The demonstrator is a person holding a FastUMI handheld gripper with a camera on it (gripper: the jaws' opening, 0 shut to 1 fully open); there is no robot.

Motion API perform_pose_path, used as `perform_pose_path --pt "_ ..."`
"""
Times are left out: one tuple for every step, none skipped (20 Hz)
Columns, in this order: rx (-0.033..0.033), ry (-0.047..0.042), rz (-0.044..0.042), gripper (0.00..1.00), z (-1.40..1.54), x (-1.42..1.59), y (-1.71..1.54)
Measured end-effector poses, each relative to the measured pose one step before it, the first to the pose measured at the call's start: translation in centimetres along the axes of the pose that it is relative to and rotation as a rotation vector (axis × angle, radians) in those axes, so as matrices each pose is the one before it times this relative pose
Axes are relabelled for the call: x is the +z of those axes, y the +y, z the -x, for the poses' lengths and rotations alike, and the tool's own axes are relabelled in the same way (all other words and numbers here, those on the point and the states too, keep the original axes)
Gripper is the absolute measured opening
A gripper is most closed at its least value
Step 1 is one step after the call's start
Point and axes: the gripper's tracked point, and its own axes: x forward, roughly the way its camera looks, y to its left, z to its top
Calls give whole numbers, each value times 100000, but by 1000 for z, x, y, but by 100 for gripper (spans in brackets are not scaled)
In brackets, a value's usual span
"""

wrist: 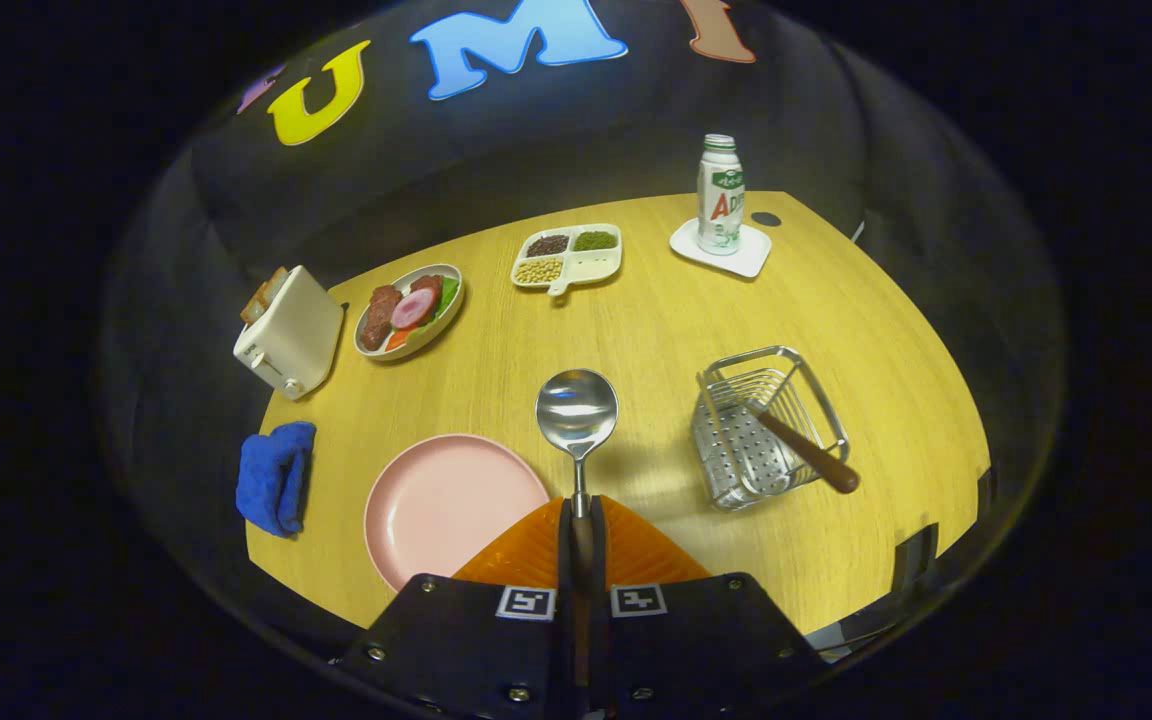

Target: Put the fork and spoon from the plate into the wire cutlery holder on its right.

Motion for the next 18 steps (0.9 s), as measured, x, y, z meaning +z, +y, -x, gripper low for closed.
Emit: perform_pose_path --pt "-1129 -473 -978 6 375 319 -1040" --pt "-1357 -331 -771 6 313 285 -1070" --pt "-1212 -15 -480 6 246 184 -1102" --pt "-1186 -33 -519 6 266 51 -980" --pt "-1050 226 -572 6 292 94 -826" --pt "-770 250 -368 6 118 7 -741" --pt "-742 5 -135 6 102 49 -578" --pt "-524 473 243 6 -229 -293 -741" --pt "-259 169 128 6 123 29 -338" --pt "-184 709 423 6 -10 -167 -202" --pt "-13 550 428 6 -52 -89 -62" --pt "-22 942 525 6 -65 -136 -228" --pt "79 580 393 6 -83 41 -61" --pt "-8 731 366 6 -136 -95 -92" --pt "17 1099 195 6 -184 79 3" --pt "6 1776 66 6 -160 -119 -167" --pt "-3 1515 -164 6 -89 -84 -46" --pt "-215 1138 16 6 -222 17 8"
